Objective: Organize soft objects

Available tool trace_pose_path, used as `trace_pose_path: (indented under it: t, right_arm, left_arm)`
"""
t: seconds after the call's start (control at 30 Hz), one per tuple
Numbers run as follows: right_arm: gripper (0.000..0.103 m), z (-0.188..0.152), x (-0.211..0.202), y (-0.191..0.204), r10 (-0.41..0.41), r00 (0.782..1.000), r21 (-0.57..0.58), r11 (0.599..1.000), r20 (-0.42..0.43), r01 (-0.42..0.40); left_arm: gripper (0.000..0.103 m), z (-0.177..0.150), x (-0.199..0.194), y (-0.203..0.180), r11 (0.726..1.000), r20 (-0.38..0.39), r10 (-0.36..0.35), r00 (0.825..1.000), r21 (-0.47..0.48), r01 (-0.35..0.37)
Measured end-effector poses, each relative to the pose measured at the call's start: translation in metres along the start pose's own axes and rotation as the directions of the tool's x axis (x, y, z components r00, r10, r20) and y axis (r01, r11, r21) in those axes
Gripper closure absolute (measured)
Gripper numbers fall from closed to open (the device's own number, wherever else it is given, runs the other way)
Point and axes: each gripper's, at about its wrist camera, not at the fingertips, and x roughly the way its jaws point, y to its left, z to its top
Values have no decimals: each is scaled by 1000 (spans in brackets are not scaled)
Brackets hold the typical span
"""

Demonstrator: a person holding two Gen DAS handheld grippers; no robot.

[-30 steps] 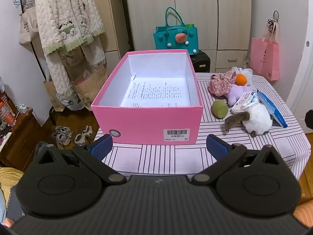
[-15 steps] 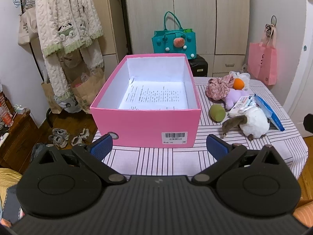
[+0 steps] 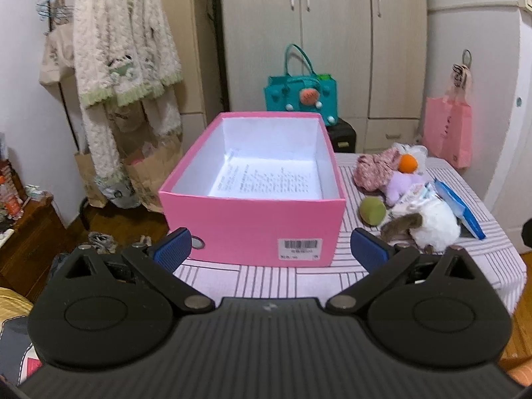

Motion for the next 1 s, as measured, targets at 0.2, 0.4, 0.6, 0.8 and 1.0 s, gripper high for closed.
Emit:
trace_pose_path:
  t: [0.2, 0.4, 0.6, 0.8, 1.0]
  right_arm:
    - [0, -5, 1, -4, 7, 1000, 8, 1000, 3, -7]
    - [0, -8, 3, -6, 10, 1000, 11, 1000, 6, -10]
    - [0, -11, 5, -7, 12, 1000, 7, 1000, 5, -12]
    - [0, -12, 6, -7, 16, 1000, 8, 1000, -1, -16]
    - [0, -13, 8, -7, 15, 1000, 8, 1000, -7, -15]
  left_arm:
    - [0, -4, 0, -3, 999, 24, 8, 1000, 32, -9]
    - [0, -9, 1, -3, 1000, 37, -14, 999, 18, 13]
    - [0, -14, 5, -1, 999, 39, -43, 998, -2, 43]
    - [0, -19, 10, -2, 999, 30, -38, 999, 12, 38]
    - [0, -20, 11, -1, 999, 25, -34, 999, 15, 34]
